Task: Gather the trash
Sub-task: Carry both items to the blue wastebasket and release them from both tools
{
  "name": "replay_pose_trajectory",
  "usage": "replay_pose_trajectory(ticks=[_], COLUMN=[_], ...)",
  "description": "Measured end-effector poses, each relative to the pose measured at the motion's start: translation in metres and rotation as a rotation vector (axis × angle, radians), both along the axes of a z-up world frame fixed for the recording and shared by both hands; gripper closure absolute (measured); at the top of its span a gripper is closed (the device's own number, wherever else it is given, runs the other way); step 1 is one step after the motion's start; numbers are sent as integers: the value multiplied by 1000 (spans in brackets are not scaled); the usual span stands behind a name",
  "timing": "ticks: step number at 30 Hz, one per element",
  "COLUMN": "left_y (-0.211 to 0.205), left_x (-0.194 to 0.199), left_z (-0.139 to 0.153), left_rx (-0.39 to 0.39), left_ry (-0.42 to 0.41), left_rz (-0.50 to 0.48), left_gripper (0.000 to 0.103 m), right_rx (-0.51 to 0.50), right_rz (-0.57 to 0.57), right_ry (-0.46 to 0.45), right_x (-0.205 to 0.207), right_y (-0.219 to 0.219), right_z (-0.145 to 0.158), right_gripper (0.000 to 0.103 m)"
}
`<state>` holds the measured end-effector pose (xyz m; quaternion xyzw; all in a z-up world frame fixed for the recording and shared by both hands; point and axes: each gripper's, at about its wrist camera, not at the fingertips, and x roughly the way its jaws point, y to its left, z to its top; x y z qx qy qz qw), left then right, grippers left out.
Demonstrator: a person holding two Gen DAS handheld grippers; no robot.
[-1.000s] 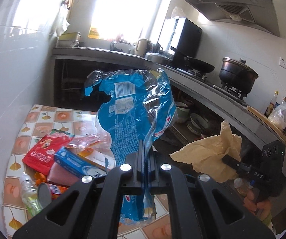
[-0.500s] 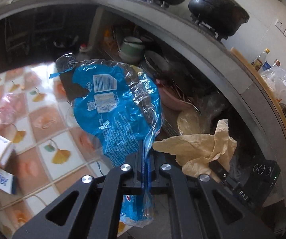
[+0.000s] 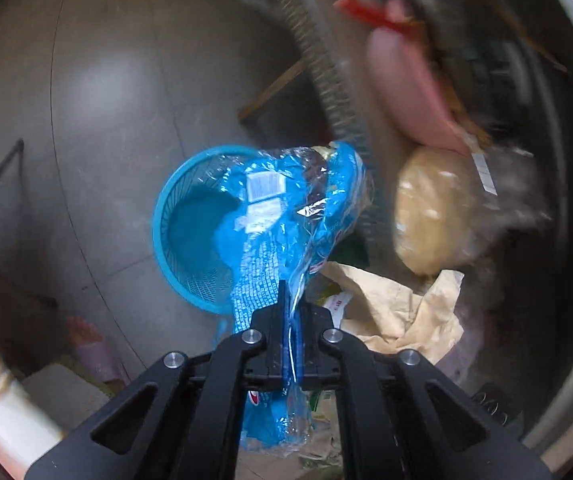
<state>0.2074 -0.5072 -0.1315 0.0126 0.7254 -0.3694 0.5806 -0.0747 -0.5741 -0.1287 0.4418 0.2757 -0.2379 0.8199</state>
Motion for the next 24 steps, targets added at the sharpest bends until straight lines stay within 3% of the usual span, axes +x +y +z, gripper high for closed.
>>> replay_pose_trajectory(ticks=[5, 9, 13, 19, 24], left_y=[-34, -50, -58, -76, -90], left_x=[14, 18, 8, 3, -1], left_z=[-68, -110, -128, -144, -143], left_rx=[176, 280, 283, 272, 283], left_ry=[-16, -44, 8, 59, -12], left_rz=[-5, -32, -84, -113, -118], left_gripper=[101, 101, 101, 99, 56], right_rx=[52, 67, 90, 190, 219], right_rz=[-36, -50, -6, 21, 49], right_ry=[97, 91, 127, 216, 304], right_x=[22, 19, 34, 66, 88], right_y=[-17, -21, -26, -49, -56], right_z=[-44, -55, -77, -138, -170], right_gripper=[100, 100, 100, 100, 100])
